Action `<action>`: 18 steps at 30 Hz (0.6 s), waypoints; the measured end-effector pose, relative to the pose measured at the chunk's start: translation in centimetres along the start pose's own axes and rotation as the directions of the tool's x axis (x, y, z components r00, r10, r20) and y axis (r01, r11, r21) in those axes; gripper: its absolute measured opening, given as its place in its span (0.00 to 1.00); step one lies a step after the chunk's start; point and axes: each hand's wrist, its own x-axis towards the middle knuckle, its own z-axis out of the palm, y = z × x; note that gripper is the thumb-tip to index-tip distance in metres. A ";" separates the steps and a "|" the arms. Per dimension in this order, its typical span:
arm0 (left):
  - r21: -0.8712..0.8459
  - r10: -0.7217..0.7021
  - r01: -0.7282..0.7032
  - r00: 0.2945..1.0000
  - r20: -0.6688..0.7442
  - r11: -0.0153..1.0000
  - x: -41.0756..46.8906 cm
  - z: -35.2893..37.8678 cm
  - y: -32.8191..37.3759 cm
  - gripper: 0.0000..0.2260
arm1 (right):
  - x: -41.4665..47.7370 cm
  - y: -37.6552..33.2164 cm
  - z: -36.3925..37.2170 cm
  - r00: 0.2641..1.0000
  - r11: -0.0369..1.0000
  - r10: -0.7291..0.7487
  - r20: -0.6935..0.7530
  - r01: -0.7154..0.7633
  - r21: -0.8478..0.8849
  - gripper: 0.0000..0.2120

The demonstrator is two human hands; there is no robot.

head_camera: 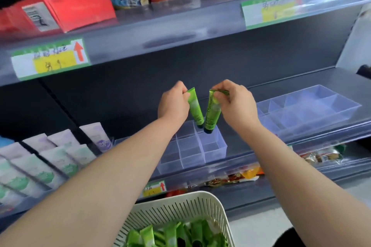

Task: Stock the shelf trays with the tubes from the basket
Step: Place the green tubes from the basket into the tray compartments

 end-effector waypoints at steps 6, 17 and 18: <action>0.116 0.041 -0.056 0.992 0.123 0.992 0.8 2.2 -0.2 0.07 | 1.8 0.7 0.8 0.998 0.998 -0.051 0.024 0.052 -0.037 0.08; 0.291 0.355 -0.378 0.926 0.131 0.879 -0.3 0.6 -1.9 0.16 | 2.0 1.0 3.4 0.986 0.968 -0.112 0.121 0.136 -0.213 0.08; 0.306 0.366 -0.392 0.920 0.141 0.868 -0.4 0.4 -2.0 0.17 | 1.9 1.1 3.6 0.986 0.964 -0.108 0.126 0.135 -0.228 0.09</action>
